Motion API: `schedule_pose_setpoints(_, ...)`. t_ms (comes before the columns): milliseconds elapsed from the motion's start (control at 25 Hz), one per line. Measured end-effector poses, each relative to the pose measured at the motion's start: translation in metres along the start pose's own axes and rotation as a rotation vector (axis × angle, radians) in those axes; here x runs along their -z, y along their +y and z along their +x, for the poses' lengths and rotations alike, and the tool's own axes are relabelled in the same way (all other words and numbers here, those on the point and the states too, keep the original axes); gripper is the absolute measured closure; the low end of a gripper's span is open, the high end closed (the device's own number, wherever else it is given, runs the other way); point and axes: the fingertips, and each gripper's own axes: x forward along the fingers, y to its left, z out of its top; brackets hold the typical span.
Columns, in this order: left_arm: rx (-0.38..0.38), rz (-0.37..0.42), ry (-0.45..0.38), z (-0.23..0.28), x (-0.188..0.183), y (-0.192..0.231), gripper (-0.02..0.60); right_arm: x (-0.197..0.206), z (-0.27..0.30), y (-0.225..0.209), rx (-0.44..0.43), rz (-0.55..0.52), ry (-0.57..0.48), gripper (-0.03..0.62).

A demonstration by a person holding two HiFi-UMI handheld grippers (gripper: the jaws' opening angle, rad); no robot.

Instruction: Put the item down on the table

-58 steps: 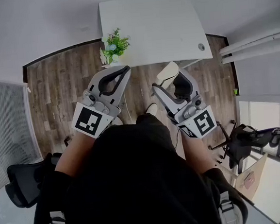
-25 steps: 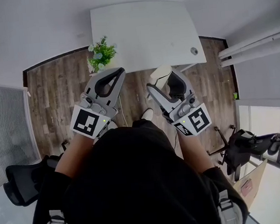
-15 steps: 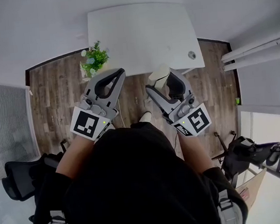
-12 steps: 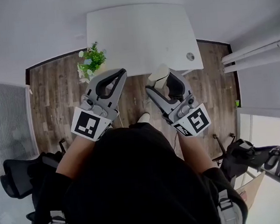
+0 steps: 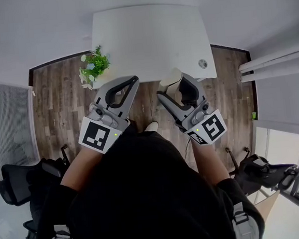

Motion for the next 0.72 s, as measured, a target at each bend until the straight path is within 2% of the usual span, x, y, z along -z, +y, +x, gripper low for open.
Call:
schedule_pose_setpoints(320, -0.020, -0.029, 0.001, 0.013, 0.007, 0.032, 0.588, 0.007, 0.026, -0.015, -0.014, 0.008, 0.021, 0.306)
schedule_pose_setpoints(560, -0.030, -0.036, -0.032, 0.011, 0.009, 0.087, 0.588, 0.011, 0.071, -0.022, -0.013, -0.017, 0.046, 0.306)
schedule_pose_setpoints(720, -0.003, -0.051, -0.028, 0.013, 0.013, 0.126, 0.588, 0.015, 0.109, -0.031, 0.020, -0.033, 0.057, 0.306)
